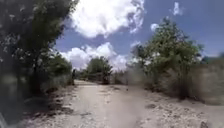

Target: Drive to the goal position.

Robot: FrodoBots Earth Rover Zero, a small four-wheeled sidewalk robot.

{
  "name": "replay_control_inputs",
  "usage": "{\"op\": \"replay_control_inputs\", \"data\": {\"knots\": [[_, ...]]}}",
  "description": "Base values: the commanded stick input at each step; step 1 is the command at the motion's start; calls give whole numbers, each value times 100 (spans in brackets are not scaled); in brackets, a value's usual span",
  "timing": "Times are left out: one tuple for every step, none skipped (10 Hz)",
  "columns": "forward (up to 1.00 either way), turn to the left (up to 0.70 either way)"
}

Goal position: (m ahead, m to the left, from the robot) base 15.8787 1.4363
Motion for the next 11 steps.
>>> {"op": "replay_control_inputs", "data": {"knots": [[45,0],[45,0],[45,0],[45,0],[45,0],[45,0],[45,0],[45,0],[45,0],[45,0],[45,0]]}}
